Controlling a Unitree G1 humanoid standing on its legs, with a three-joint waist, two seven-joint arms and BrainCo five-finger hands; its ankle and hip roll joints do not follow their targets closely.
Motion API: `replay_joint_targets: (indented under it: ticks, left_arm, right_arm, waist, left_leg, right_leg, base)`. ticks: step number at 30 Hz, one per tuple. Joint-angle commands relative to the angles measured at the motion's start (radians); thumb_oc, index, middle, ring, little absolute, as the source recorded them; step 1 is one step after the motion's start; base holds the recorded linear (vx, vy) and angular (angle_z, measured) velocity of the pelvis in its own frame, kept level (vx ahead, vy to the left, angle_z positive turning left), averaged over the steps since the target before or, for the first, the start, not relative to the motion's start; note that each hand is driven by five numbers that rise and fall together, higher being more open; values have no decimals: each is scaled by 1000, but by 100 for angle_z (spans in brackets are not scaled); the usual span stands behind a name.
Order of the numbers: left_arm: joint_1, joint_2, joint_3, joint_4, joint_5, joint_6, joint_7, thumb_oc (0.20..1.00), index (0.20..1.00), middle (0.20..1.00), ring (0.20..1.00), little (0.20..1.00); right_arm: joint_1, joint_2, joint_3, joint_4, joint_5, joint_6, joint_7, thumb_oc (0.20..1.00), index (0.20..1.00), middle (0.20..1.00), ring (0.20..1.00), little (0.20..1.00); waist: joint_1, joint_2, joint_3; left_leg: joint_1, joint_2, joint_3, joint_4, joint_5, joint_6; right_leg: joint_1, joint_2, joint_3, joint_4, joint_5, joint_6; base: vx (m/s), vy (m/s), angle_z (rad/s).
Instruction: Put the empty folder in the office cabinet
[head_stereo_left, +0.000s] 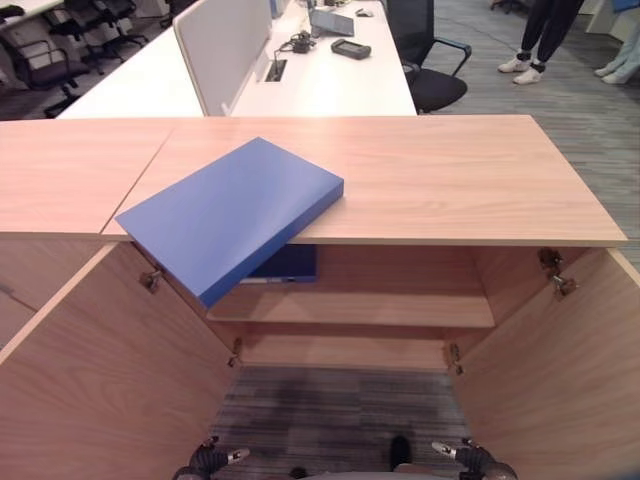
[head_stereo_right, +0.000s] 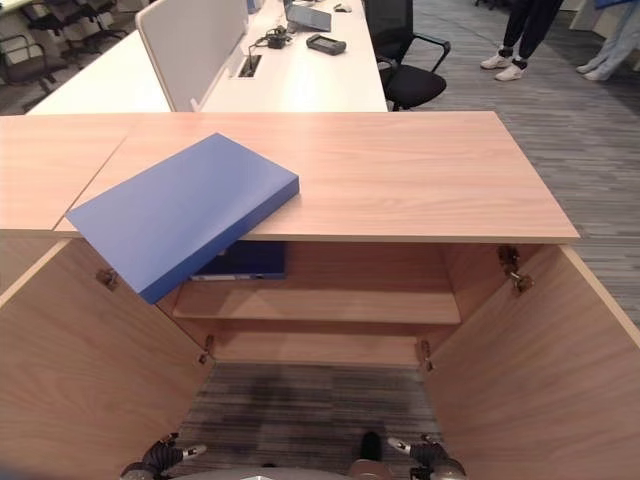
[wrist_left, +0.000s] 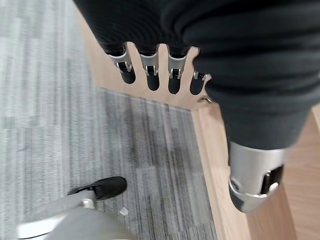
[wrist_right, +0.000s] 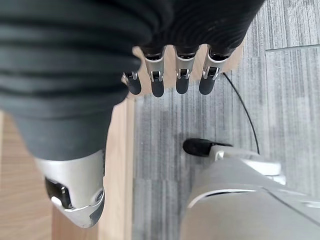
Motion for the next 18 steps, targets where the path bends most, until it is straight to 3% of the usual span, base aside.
replay_joint_targets:
  ticks: [1,4,9,18]
  left_arm:
    - [-49,25,10,-15,13,-8,6,1000,1000,1000,1000,1000]
    - [-49,28,12,-9,10,-7,5,1000,1000,1000,1000,1000]
    - [-42,15,30,-4,-5,-14,8,1000,1000,1000,1000,1000]
    - [-42,2,24,-52,-14,-30,20,1000,1000,1000,1000,1000]
  right_arm:
    - [-44,-20,4,14,38,-8,-6,1000,1000,1000,1000,1000]
    - [-37,-15,6,15,31,-8,-9,1000,1000,1000,1000,1000]
    - [-30,-25,6,29,26,-10,-15,1000,1000,1000,1000,1000]
    - [-4,-34,-13,41,40,-12,-18,1000,1000,1000,1000,1000]
  waist:
    - [28,45,55]
    - [49,39,42]
    - [45,30,13]
    - [30,22,0]
  left_leg:
    - [-47,37,-38,21,-21,-14]
    - [-57,25,-14,20,-17,-16]
    - [-58,22,-17,12,-14,-22]
    - [-26,23,-19,12,-26,-38]
  right_leg:
    - [39,4,-22,200,-171,98]
    - [77,7,-105,155,-196,73]
    - [102,17,-53,42,-163,73]
    - [181,19,-88,-31,-162,68]
  base:
    - [-127,122,-21]
    - [-70,21,-33]
    - [47,-42,-6]
    - [48,-25,3]
